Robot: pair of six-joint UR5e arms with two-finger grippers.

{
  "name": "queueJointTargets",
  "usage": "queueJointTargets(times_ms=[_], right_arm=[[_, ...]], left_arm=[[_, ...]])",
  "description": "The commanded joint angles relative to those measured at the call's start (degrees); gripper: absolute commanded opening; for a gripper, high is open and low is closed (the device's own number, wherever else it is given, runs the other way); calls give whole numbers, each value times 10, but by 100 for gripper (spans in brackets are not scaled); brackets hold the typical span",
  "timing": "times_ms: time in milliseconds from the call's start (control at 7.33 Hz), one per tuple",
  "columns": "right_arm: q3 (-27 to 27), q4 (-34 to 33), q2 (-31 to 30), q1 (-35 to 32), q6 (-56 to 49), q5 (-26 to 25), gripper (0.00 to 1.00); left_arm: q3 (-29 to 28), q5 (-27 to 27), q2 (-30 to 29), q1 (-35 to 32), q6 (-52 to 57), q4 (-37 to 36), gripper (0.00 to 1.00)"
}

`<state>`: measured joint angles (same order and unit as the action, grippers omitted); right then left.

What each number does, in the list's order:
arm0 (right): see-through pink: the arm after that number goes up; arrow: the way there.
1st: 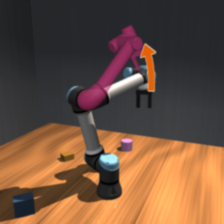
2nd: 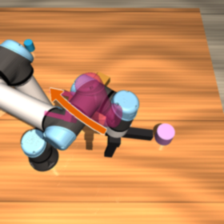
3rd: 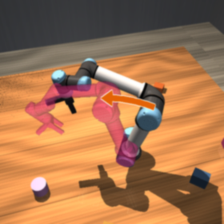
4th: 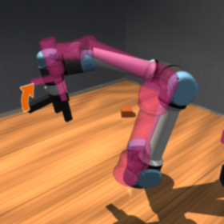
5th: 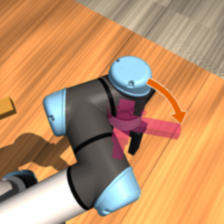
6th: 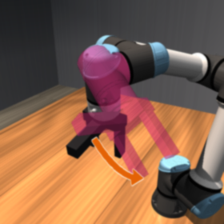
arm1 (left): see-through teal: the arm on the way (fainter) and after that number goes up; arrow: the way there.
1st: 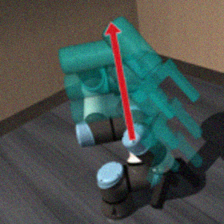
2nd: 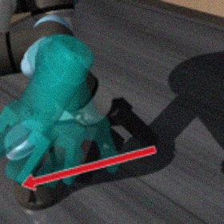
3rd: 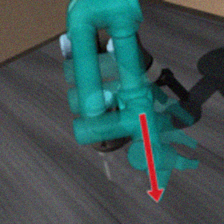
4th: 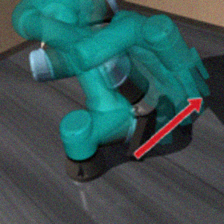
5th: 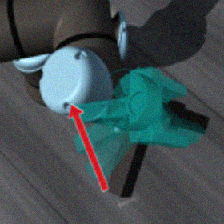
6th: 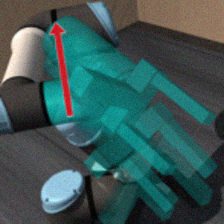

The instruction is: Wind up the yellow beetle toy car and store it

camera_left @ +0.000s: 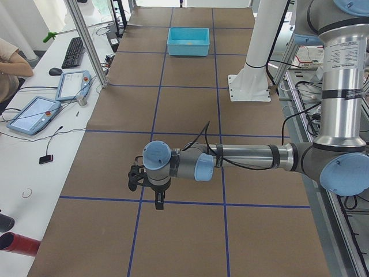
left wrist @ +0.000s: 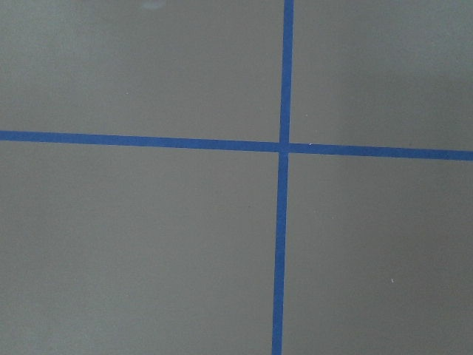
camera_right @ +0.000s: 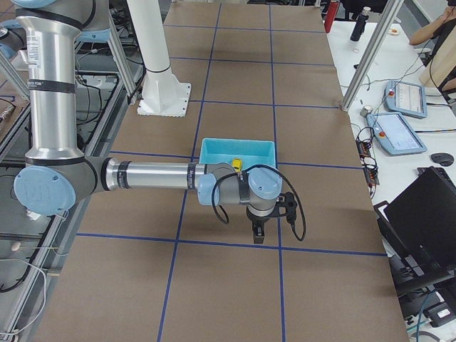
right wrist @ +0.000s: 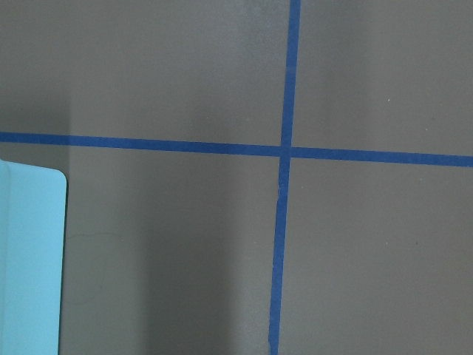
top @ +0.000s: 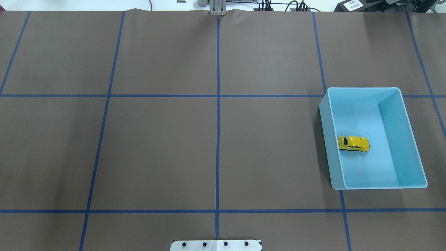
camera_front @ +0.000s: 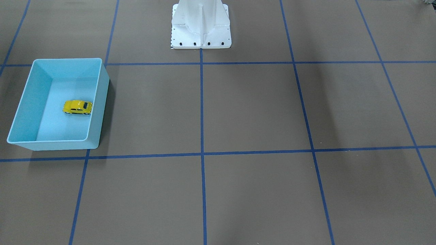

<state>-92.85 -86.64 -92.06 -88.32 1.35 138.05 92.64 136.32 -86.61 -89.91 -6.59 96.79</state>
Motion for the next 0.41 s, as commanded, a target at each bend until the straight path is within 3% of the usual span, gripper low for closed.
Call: queueJointTargets(times_ms=[0, 273], right_arm=[[1, 0, -2, -1, 1, -1, 100], [-2, 1, -2, -1, -1, 3, 100]], left_arm=[[0, 0, 0, 0, 0, 0, 100], [0, 0, 0, 0, 0, 0, 100]])
